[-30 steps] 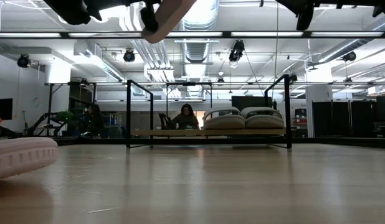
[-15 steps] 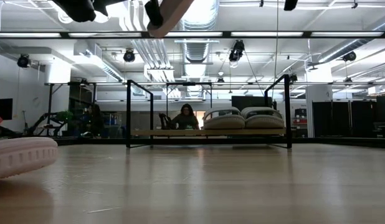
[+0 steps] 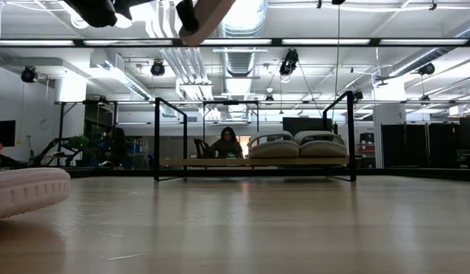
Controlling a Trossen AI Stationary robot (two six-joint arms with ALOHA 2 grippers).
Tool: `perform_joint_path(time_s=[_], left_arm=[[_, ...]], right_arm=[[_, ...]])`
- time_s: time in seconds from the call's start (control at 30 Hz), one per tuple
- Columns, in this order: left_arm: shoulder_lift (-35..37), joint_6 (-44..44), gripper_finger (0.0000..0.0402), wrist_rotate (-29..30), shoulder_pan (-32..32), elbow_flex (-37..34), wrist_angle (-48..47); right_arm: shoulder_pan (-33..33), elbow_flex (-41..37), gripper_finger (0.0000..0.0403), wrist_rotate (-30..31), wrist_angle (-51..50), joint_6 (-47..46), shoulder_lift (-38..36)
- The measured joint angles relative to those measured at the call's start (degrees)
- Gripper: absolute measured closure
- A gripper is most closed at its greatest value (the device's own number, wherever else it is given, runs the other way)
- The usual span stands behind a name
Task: Pick and place slides into the shelf
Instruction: Put the top pink slipper on the shelf
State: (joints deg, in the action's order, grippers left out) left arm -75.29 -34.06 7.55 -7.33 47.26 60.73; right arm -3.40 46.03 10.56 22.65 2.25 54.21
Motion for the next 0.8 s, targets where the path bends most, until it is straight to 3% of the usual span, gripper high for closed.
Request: perform_joint_path(time_s=[0.13, 0.27, 0.43, 0.8], left_arm=[[0.0, 0.0, 0.0401, -0.17, 0.0, -0.04, 0.03], [0.0, 0.0, 0.0401, -0.18, 0.0, -0.04, 0.13], [0.0, 0.0, 0.0401, -0.2, 0.0, -0.04, 0.12], [0.0, 0.02, 0.0401, -0.27, 0.0, -0.07, 0.09]], right_arm=[[0.0, 1.99, 0.0166, 0.61, 0.08, 0.54, 1.72], [0.0, 4.86, 0.0122, 6.72, -0.1, 0.02, 3.47], [0.0, 9.47, 0.0083, 7.52, -3.91, 1.69, 6.45], [0.0, 19.38, 0.006, 7.51, -10.88, 1.41, 14.16]])
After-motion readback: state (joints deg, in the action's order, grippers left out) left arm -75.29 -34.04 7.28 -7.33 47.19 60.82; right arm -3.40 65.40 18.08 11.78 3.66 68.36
